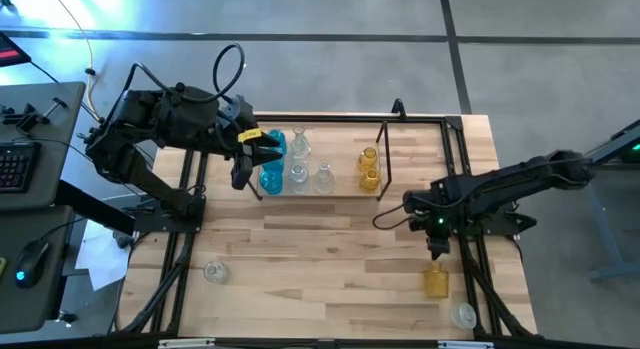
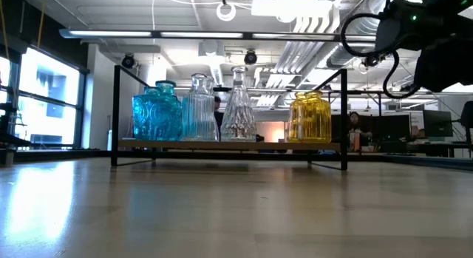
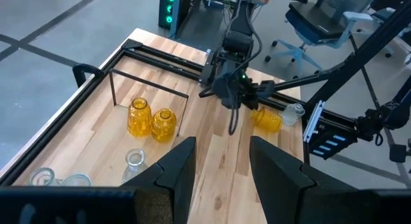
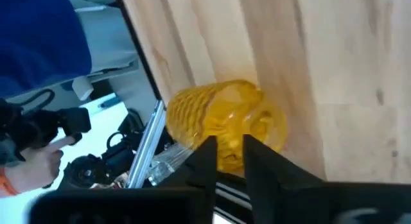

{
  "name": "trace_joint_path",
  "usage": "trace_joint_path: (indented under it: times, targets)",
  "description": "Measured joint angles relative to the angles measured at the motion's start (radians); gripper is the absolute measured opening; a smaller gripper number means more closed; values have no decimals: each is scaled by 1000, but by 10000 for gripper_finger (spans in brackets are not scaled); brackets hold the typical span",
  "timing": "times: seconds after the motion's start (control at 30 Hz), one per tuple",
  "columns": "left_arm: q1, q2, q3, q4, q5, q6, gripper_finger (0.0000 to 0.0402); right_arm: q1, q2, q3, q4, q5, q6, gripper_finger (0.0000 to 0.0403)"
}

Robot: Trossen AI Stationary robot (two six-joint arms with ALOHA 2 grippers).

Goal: Sort vases onto shelf
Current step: Put the yellow vase on the shelf aligned with the other yellow vases

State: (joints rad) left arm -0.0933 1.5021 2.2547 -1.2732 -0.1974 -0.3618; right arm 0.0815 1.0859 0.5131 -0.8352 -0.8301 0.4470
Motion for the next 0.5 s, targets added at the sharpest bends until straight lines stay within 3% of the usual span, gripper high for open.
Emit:
trace_joint_path:
  times: [0.13, 0.33, 0.5]
  targets:
    - [0, 0, 0, 0, 0, -3, 136, -46, 0, -32, 20, 8, -11, 126]
    - [0, 0, 0, 0, 0, -26, 136, -82, 0, -97, 56, -65, 16, 242]
    - [0, 0, 0, 0, 0, -29, 136, -81, 0, -104, 44, -111, 20, 288]
